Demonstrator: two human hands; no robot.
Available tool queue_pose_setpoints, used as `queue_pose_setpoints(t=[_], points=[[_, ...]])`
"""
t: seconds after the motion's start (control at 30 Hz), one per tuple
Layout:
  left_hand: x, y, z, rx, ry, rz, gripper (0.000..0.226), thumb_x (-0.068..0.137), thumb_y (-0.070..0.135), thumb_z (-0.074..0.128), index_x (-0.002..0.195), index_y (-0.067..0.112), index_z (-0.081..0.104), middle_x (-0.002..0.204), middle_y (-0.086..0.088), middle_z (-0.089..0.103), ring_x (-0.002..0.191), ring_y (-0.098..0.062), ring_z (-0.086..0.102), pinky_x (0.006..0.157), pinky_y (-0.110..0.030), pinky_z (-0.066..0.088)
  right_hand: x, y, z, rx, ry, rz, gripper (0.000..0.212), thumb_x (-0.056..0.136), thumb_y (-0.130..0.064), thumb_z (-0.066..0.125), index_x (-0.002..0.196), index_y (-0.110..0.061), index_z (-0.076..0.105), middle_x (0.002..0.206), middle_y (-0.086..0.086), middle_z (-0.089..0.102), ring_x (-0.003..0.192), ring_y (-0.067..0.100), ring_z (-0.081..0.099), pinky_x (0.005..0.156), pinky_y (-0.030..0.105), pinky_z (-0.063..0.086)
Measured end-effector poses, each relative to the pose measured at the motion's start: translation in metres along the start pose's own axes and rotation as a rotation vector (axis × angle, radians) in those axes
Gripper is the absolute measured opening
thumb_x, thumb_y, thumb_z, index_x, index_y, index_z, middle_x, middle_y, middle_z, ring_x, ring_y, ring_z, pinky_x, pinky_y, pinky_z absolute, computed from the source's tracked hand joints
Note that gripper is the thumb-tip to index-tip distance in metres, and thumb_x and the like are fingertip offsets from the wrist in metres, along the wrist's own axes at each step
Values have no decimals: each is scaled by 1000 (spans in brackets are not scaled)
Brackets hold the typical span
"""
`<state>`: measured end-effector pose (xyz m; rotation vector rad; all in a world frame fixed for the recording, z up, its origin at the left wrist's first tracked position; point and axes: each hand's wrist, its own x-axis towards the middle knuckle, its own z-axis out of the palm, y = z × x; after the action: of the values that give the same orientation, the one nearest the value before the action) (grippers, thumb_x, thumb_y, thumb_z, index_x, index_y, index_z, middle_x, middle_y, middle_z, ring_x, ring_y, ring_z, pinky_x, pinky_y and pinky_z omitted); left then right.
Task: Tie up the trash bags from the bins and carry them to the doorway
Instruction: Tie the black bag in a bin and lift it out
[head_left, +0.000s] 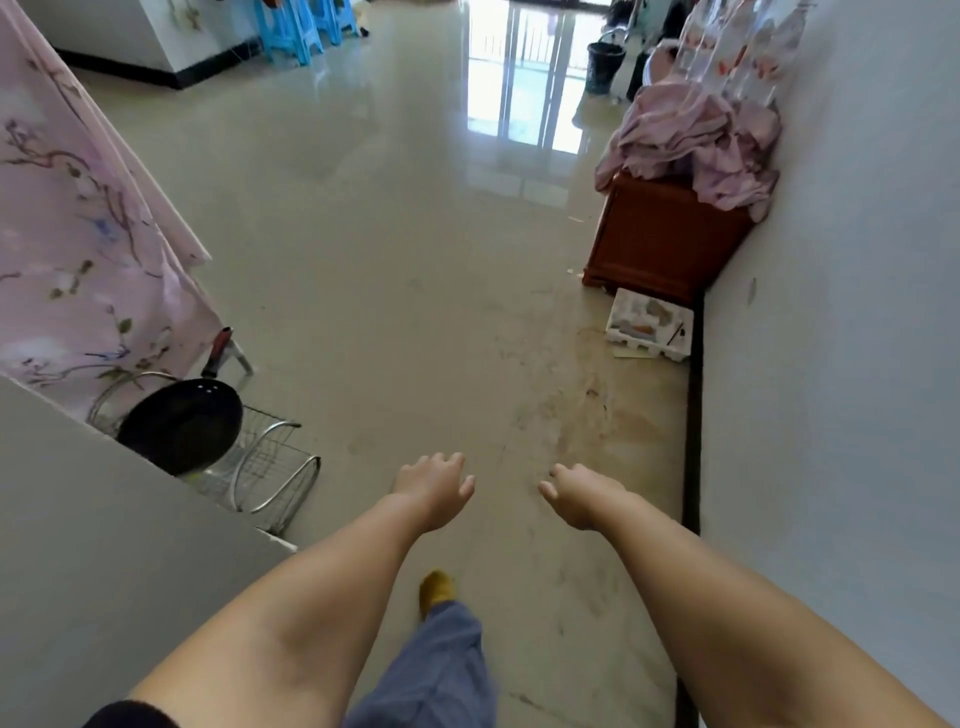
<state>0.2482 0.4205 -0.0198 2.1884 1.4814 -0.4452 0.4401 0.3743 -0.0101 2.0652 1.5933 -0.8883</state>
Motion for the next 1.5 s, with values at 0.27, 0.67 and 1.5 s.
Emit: queue_pose_setpoints(t=[0.27,0.67,1.5], points=[[132,-68,-116,12,8,-10,48,99,42,28,136,15,40,138,-11,48,127,-29,46,99,-39,39,122,-62,-135,24,7,-16,53,101,-43,21,140,-10,35,140,16,43,124,33,47,97,42,42],[334,-176,-243,-118,39,-153,47,99,42,29,135,14,40,139,-13,47,128,-31,45,101,-41,38,331,-176,-325,-290,-46,-241,46,105,-26,19,149,-11,22,153,12,27,138,32,32,111,44,33],[668,-562,-551,-350,105,-531,48,99,42,29,136,15,41,142,-12,46,129,-31,46,102,-40,40,743,-583,-665,-457,-81,-532,53,103,-36,21,147,-6,24,151,16,33,137,31,35,110,42,32]])
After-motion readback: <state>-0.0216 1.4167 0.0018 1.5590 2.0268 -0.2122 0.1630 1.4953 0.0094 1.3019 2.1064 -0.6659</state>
